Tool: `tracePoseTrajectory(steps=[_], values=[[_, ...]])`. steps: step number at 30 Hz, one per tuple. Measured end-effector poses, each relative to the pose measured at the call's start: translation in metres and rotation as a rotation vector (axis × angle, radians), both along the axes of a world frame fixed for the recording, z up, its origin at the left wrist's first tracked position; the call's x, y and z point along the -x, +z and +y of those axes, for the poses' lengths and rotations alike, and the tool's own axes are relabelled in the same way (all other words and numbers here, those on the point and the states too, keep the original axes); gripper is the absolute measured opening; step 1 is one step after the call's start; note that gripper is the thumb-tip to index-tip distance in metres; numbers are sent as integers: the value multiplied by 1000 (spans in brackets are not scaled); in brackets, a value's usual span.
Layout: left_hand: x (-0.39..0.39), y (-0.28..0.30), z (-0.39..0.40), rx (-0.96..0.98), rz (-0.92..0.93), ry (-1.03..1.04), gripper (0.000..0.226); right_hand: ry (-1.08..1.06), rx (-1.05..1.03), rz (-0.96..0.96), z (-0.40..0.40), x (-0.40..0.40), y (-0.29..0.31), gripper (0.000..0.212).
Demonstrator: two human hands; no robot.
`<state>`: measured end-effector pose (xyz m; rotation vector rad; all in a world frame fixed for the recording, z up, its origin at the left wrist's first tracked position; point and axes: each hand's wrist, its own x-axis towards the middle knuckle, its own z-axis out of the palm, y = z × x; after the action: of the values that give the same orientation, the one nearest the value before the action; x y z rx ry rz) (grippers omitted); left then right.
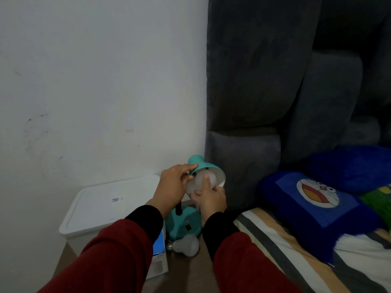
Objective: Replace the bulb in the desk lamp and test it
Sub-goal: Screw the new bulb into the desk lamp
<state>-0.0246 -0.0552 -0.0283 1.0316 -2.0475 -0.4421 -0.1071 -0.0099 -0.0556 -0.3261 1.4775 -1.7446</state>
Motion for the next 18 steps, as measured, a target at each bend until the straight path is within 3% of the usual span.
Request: tracePoseTrajectory(steps=[4, 8, 13, 17, 18], values=[[-1, 0, 0, 12, -7, -2, 36, 18, -110, 189, 2, -2, 0, 79], [-2, -1, 0, 17, 0, 0, 36, 14, -123, 210, -3, 3, -2, 62], [-2, 0, 0, 19, -6, 0, 36, 29, -113, 110, -7, -3, -3, 81], [-2, 0, 0, 24, -14, 7, 36, 48, -59, 25, -8, 4, -4, 57], [-2, 0, 0, 24, -11, 4, 36, 62, -76, 22, -8, 5, -4, 60]])
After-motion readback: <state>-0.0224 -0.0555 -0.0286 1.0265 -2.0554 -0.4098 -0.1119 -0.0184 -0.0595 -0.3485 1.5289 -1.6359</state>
